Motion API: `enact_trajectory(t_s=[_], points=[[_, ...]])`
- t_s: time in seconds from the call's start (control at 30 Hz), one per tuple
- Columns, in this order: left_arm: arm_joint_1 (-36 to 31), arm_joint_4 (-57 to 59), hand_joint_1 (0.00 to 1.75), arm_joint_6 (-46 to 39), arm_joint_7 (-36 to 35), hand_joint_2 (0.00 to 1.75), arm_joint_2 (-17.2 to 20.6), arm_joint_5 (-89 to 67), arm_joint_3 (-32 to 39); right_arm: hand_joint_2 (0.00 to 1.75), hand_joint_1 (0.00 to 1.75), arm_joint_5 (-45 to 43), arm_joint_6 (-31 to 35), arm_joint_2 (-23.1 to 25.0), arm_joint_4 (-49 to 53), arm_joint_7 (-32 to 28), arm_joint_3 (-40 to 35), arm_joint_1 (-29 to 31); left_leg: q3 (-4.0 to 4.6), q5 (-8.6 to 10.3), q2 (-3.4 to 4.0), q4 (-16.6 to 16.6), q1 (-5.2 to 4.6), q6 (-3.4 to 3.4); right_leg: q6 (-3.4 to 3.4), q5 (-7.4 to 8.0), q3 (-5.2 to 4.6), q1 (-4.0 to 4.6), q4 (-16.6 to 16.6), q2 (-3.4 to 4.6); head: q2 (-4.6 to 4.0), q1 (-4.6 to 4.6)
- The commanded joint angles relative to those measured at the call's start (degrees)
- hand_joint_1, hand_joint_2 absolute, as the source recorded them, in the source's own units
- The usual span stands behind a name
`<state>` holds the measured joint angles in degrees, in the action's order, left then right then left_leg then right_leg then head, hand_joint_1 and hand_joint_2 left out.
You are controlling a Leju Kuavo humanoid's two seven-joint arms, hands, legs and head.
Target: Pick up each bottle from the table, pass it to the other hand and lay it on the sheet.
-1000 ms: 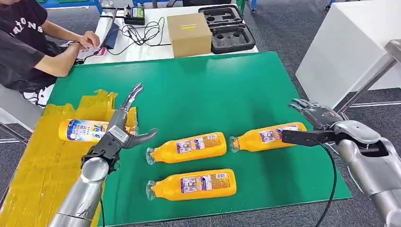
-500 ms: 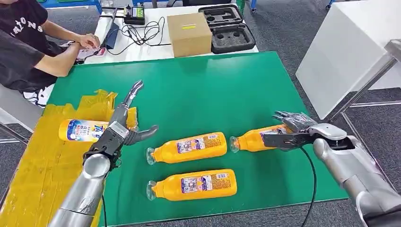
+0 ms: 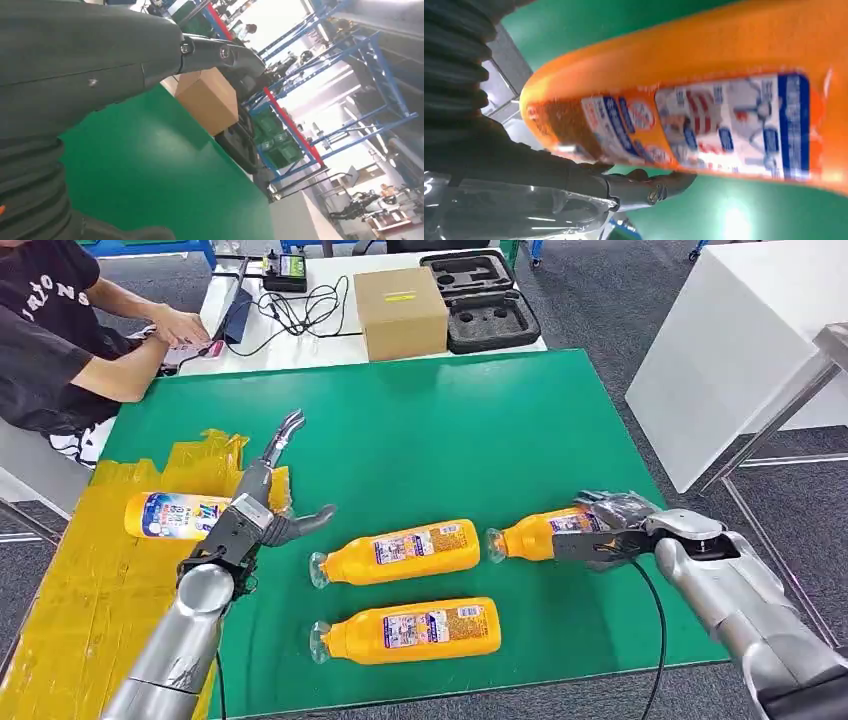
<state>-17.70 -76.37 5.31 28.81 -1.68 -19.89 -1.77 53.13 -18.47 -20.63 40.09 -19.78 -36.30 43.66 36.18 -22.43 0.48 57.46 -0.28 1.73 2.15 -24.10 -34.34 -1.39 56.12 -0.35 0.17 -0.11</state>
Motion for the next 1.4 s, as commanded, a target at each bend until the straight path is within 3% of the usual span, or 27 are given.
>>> enact_trajectory(t_s=[0.03, 0.37, 0.4, 0.73, 0.77, 0.8, 0.83, 0.87, 0.9, 1.23, 1.3, 1.33, 1.4], points=[[-2.56, 5.97, 0.0, 0.19, -0.49, 1.75, -0.47, 0.44, -0.09, 1.75, 0.0, -0.86, 0.32, -1.42, -5.02, 1.64, -3.06, 1.07, -0.1, -0.03, -0.13, -0.01, 0.04, -0.06, -0.07, -0.05, 0.15, 0.03, -0.04, -0.09, 0.0, 0.0], [-2.42, 5.99, 0.0, 0.16, -0.49, 1.75, -0.48, 0.43, -0.06, 1.75, 0.0, -0.78, 0.8, -1.23, -5.43, 1.61, -3.12, 0.86, -0.21, -0.08, -0.16, 0.0, 0.1, -0.11, -0.13, -0.08, 0.28, 0.09, -0.08, -0.11, 0.0, 0.0], [-2.84, 6.35, 0.0, 0.29, -0.89, 1.75, -1.01, 0.41, -0.14, 1.75, 0.0, 0.5, 0.99, -0.41, -9.96, 5.1, -2.7, -1.34, -0.16, -0.06, -0.09, -0.02, 0.06, -0.08, -0.1, -0.04, 0.21, 0.05, -0.08, -0.05, 0.0, 0.02], [-2.19, 6.07, 0.0, 0.53, -1.61, 1.75, -1.35, 0.78, 0.53, 1.75, 0.0, 0.88, 2.02, -1.35, -9.26, 6.18, -1.82, -4.34, -0.23, -0.04, -0.17, -0.04, 0.1, -0.08, -0.09, -0.04, 0.31, 0.09, -0.15, -0.13, 0.0, 0.0], [-1.99, 5.86, 0.0, 0.54, -1.72, 1.75, -1.4, 0.8, 0.66, 1.75, 0.1, 1.07, 3.06, -1.37, -8.42, 6.58, -1.39, -5.04, -0.34, -0.08, -0.2, -0.05, 0.16, -0.12, -0.14, -0.05, 0.45, 0.16, -0.23, -0.15, 0.0, 0.02], [-1.84, 5.83, 0.0, 0.52, -1.7, 1.75, -1.35, 0.79, 0.73, 1.75, 0.96, 1.15, 3.39, -1.05, -8.25, 6.79, -1.37, -5.22, -0.28, -0.05, -0.17, -0.06, 0.11, -0.09, -0.1, -0.04, 0.36, 0.1, -0.18, -0.14, 0.0, 0.0], [-1.77, 5.8, 0.0, 0.51, -1.7, 1.75, -1.34, 0.79, 0.78, 1.75, 0.96, 1.16, 3.51, -0.93, -8.11, 6.82, -1.3, -5.29, -0.36, -0.07, -0.21, -0.05, 0.15, -0.12, -0.15, -0.06, 0.46, 0.15, -0.22, -0.16, 0.0, 0.02], [-1.65, 5.81, 0.0, 0.49, -1.66, 1.75, -1.28, 0.77, 0.82, 1.75, 1.64, 1.16, 3.55, -0.82, -8.05, 6.82, -1.3, -5.29, -0.36, -0.06, -0.18, -0.06, 0.12, -0.1, -0.13, -0.05, 0.43, 0.12, -0.2, -0.14, 0.0, 0.0], [-1.65, 5.81, 0.0, 0.49, -1.66, 1.75, -1.28, 0.77, 0.82, 1.75, 1.75, 1.16, 3.55, -0.82, -8.05, 6.82, -1.3, -5.29, -0.34, -0.05, -0.13, -0.05, 0.09, -0.08, -0.1, -0.03, 0.39, 0.09, -0.17, -0.1, 0.0, 0.02], [-1.45, 5.57, 0.0, 0.39, -1.79, 1.75, -1.42, 0.69, 1.63, 1.75, 1.75, 1.63, 6.51, 0.3, -7.27, 5.9, 0.9, -5.35, -0.44, 0.01, -0.09, -0.05, 0.08, -0.01, -0.05, 0.03, 0.49, 0.08, -0.17, -0.03, 0.0, 0.0], [-1.33, 5.52, 0.0, 0.35, -1.8, 1.75, -1.53, 0.67, 1.8, 1.75, 1.75, 1.58, 9.13, 0.79, -6.77, 4.72, 2.29, -5.64, -0.44, 0.0, -0.09, -0.05, 0.11, -0.03, -0.04, 0.05, 0.51, 0.11, -0.18, -0.03, 0.0, 0.02], [-0.81, 5.04, 0.0, 0.25, -1.8, 1.75, -1.58, 0.54, 2.01, 1.75, 1.75, 0.37, 14.01, 1.67, -5.34, 2.99, 5.05, -6.58, -0.43, 0.01, -0.07, -0.05, 0.08, 0.0, 0.01, 0.06, 0.48, 0.07, -0.16, -0.03, 0.0, 0.02], [-0.04, 4.3, 0.0, 0.12, -1.6, 1.75, -1.58, 0.4, 2.28, 1.75, 1.75, -2.59, 15.69, 2.83, -3.12, 1.44, 8.43, -7.94, -0.48, -0.02, -0.05, -0.07, 0.11, -0.03, -0.03, 0.05, 0.52, 0.1, -0.19, 0.01, 0.0, 0.02]])
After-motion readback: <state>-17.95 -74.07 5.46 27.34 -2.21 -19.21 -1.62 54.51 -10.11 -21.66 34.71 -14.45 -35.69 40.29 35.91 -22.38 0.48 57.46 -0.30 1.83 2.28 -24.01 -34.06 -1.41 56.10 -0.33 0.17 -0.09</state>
